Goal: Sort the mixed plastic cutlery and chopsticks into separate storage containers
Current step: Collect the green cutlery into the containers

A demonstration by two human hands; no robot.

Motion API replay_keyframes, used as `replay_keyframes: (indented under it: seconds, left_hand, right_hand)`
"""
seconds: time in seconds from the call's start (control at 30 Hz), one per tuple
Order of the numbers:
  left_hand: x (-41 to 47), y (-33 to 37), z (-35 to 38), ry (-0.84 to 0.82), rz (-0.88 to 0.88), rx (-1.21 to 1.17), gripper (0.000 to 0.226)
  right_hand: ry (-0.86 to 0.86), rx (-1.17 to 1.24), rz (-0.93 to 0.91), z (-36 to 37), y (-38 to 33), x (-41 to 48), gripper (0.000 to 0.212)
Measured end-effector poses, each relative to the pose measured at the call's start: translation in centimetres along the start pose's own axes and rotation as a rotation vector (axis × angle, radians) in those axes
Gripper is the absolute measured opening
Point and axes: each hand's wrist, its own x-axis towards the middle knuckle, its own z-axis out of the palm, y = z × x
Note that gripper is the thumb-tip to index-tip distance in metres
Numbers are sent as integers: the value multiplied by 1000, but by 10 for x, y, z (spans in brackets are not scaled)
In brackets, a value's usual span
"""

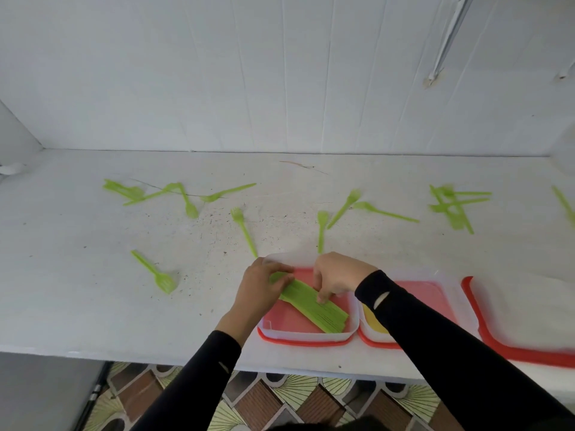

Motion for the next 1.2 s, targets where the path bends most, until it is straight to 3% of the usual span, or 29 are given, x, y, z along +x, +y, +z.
replay_keyframes:
  seconds: [0.27, 0.53, 0.63, 0.73, 0.9, 1.2]
  left_hand:
    - [3, -4, 0, -12, -18, 76, 18]
    - [-3, 5, -7, -39, -25, 247, 21]
    - [-8, 6, -5, 85, 111, 268, 19]
    - [1, 18, -9, 232, 206, 160, 9]
    - [53, 87, 12, 199, 252, 23, 4]
    - [131, 218, 148, -85, 313, 56, 10]
  right_hand:
    - [-39, 166, 33, -2, 5, 6, 25]
    - [29, 92, 9, 5, 0, 4, 25]
    - [46, 53, -24, 5, 2, -2, 25]
    - [161, 249, -109, -7, 17, -6, 12]
    - [394, 526, -211, -48, 78, -26, 9]
    - [488, 530, -82, -96, 254, -50, 15]
